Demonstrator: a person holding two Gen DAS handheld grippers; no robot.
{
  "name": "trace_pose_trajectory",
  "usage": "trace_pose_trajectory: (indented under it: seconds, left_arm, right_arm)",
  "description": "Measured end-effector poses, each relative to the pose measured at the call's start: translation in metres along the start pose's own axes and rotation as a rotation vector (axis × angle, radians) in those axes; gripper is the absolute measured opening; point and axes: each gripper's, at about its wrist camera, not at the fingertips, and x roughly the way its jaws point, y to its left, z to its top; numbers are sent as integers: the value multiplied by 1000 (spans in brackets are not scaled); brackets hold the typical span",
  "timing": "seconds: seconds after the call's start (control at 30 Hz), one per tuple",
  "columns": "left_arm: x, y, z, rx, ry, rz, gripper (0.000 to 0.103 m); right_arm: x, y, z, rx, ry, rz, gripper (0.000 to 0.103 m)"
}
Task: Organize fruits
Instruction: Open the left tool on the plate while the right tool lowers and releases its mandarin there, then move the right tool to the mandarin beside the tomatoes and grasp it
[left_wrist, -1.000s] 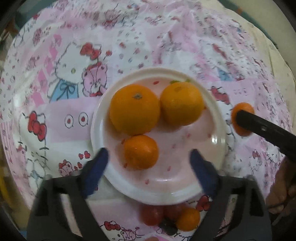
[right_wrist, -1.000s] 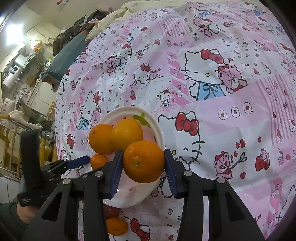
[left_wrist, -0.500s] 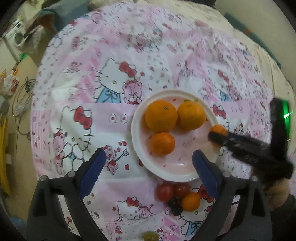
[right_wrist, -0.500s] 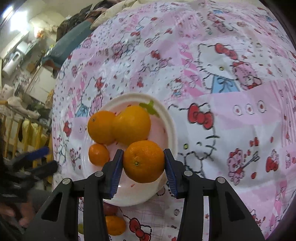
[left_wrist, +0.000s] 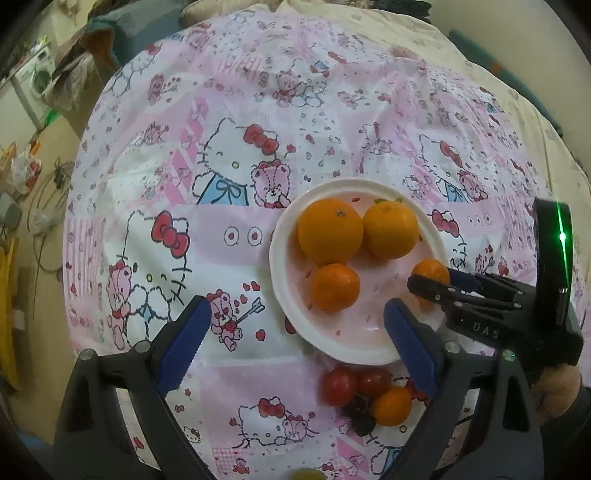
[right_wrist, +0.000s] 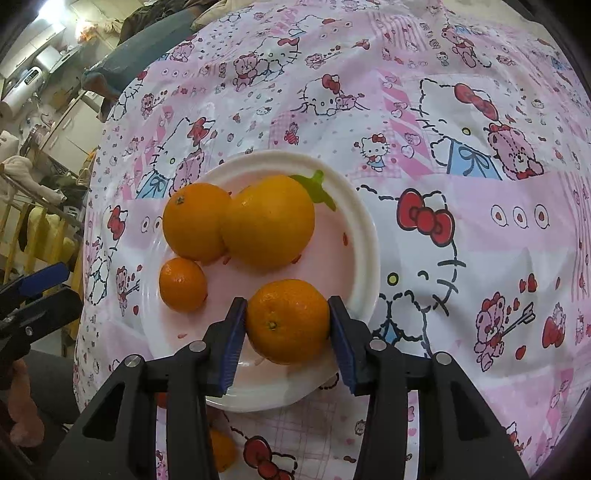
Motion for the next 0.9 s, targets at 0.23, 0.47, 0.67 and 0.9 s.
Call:
trace_pose_trajectory:
  seconds: [0.23,0.47,0.67,0.9]
  left_arm:
    - [-2,-1,-2,16,-19,6,93]
    - [-2,6,-3,1,-24,27,93]
    - [-7,11,-5,-7,-33,35,93]
    - [-21,14,-13,-25,-64,37,93]
  right_arm:
    - [-4,-4,2,28,-3,13,47]
    - [-22,-3,3,37,-68,39,83]
    - [-35,-6,3,62,-94,56,83]
    - [-63,-8,-7,93,-146,66,83]
